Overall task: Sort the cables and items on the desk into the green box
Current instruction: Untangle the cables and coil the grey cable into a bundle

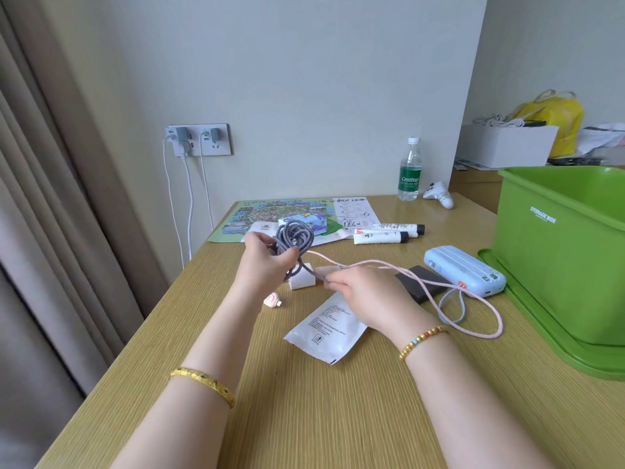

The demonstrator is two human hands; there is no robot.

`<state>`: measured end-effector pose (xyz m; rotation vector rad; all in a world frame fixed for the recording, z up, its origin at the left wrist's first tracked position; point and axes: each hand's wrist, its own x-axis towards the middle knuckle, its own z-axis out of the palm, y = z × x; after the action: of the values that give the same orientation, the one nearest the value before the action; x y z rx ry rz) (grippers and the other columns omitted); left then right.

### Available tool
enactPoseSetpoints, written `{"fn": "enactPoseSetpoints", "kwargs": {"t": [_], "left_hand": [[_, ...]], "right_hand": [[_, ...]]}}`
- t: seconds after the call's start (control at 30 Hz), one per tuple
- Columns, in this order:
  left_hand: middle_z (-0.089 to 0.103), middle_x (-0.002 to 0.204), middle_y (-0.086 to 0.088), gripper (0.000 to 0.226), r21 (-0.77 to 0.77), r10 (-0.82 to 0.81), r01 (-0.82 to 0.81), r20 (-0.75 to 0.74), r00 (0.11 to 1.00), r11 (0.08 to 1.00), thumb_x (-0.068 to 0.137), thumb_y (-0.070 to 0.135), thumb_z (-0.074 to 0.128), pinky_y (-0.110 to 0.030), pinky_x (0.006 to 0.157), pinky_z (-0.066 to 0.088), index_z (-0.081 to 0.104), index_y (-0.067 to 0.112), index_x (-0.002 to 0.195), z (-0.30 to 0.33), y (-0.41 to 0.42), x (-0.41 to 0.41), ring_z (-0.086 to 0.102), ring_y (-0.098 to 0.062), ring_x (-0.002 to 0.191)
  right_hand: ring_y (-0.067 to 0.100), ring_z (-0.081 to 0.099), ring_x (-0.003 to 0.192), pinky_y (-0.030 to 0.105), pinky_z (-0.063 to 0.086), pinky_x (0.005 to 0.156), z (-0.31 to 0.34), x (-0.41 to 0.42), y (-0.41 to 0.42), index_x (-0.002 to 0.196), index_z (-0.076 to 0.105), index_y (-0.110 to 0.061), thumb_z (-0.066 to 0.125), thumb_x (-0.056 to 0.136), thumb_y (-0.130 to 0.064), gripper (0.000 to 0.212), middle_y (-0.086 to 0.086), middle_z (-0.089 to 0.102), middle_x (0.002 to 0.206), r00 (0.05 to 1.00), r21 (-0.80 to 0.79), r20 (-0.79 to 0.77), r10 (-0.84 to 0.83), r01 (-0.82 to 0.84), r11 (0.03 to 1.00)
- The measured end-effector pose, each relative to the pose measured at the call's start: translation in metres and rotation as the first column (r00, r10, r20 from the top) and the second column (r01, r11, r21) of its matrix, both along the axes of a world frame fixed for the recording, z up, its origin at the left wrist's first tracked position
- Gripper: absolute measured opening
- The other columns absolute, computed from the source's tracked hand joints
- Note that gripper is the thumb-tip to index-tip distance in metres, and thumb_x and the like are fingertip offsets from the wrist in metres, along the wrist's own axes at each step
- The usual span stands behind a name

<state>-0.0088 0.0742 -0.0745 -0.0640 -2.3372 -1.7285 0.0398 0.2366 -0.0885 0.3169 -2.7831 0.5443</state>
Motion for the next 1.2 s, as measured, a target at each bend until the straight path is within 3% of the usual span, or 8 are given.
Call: {"fn": "enactPoseSetpoints", "kwargs": {"t": [0.27, 0.47, 0.67, 0.77, 0.87, 0.97, 1.07, 1.2], "left_hand": [[0.059, 0.083, 0.005, 0.026, -0.417, 0.009, -0.071, -0.15, 0.989, 0.906, 0.086, 0.026, 0.06, -0.021, 0.053, 0.036, 0.049, 0.015, 0.107, -0.008, 0.001, -0.002, 0.053, -0.015, 0.072], [0.064, 0.084, 0.002, 0.025, -0.753, -0.324, 0.13, -0.116, 0.939, 0.645, 0.083, 0.027, 0.057, -0.033, 0.067, 0.05, 0.057, 0.022, 0.107, -0.009, 0.009, 0.013, 0.058, -0.019, 0.073], [0.053, 0.069, 0.003, 0.029, -0.4, -0.719, 0.658, -0.003, 0.695, 0.638, 0.091, 0.014, 0.053, -0.019, 0.057, 0.037, 0.066, 0.031, 0.111, 0.002, 0.016, 0.027, 0.041, -0.01, 0.06], [0.06, 0.081, -0.007, 0.024, -0.208, -0.79, 0.767, -0.05, 0.611, 0.607, 0.093, 0.022, 0.05, -0.017, 0.055, 0.039, 0.069, 0.033, 0.104, 0.008, 0.017, 0.034, 0.049, -0.012, 0.062], [0.061, 0.074, 0.004, 0.032, -0.046, -0.85, 0.85, -0.073, 0.522, 0.525, 0.086, 0.042, 0.058, -0.014, 0.053, 0.038, 0.067, 0.018, 0.107, 0.007, 0.017, 0.036, 0.05, -0.007, 0.057], [0.057, 0.074, -0.001, 0.043, 0.13, -0.814, 0.82, -0.104, 0.571, 0.558, 0.078, 0.044, 0.067, -0.016, 0.053, 0.038, 0.061, 0.011, 0.105, 0.004, 0.018, 0.032, 0.049, -0.008, 0.056], [0.062, 0.073, 0.001, 0.009, 0.378, -0.547, 0.539, -0.096, 0.832, 0.753, 0.09, 0.024, 0.059, -0.017, 0.05, 0.045, 0.059, 0.018, 0.097, 0.005, 0.023, 0.027, 0.056, -0.008, 0.052], [0.061, 0.074, -0.004, 0.012, 0.544, -0.284, 0.22, 0.034, 0.958, 0.809, 0.093, 0.027, 0.055, -0.015, 0.042, 0.043, 0.055, 0.018, 0.1, 0.0, 0.024, 0.02, 0.051, -0.011, 0.045]], "right_hand": [[0.021, 0.054, 0.074, 0.032, 0.039, 0.058, 0.014, 0.008, -0.001, 0.083, 0.062, -0.016, 0.044, 0.094, -0.038, 0.031, -0.001, 0.058, 0.076, 0.98, 0.082, -0.192, 0.047, -0.031, 0.996], [0.011, 0.035, 0.046, 0.03, 0.028, 0.047, 0.022, 0.008, 0.002, 0.058, 0.046, -0.019, 0.057, 0.087, -0.042, 0.039, -0.004, 0.038, 0.046, 0.954, -0.353, -0.275, -0.118, 0.014, 0.936], [0.006, 0.039, 0.043, 0.025, 0.03, 0.052, 0.029, 0.005, 0.013, 0.059, 0.059, -0.023, 0.055, 0.089, -0.033, 0.032, -0.008, 0.046, 0.044, 0.989, -0.74, -0.142, -0.042, -0.078, 0.668], [-0.001, 0.036, 0.037, 0.018, 0.032, 0.048, 0.028, 0.002, 0.024, 0.061, 0.062, -0.019, 0.059, 0.088, -0.031, 0.029, -0.014, 0.041, 0.036, 0.999, -0.874, -0.038, 0.027, -0.046, 0.484], [0.007, 0.044, 0.042, 0.019, 0.042, 0.047, 0.023, -0.002, 0.027, 0.062, 0.065, -0.016, 0.065, 0.083, -0.032, 0.027, -0.01, 0.049, 0.042, 0.99, -0.94, 0.064, 0.129, 0.016, 0.341], [0.011, 0.047, 0.043, 0.017, 0.036, 0.042, 0.018, -0.008, 0.027, 0.059, 0.064, -0.015, 0.065, 0.084, -0.029, 0.029, -0.003, 0.054, 0.048, 0.985, -0.924, 0.156, 0.075, 0.118, 0.364], [0.01, 0.023, 0.042, 0.018, 0.018, 0.039, 0.012, -0.012, 0.025, 0.06, 0.067, -0.021, 0.059, 0.088, -0.024, 0.03, -0.006, 0.028, 0.046, 0.993, -0.883, 0.116, 0.006, 0.1, 0.46], [0.0, 0.04, 0.045, 0.021, 0.032, 0.049, 0.008, -0.012, 0.009, 0.119, 0.058, -0.037, 0.044, 0.096, -0.03, 0.028, -0.019, 0.047, 0.056, 1.0, -0.651, 0.007, 0.009, -0.002, 0.759]]}}
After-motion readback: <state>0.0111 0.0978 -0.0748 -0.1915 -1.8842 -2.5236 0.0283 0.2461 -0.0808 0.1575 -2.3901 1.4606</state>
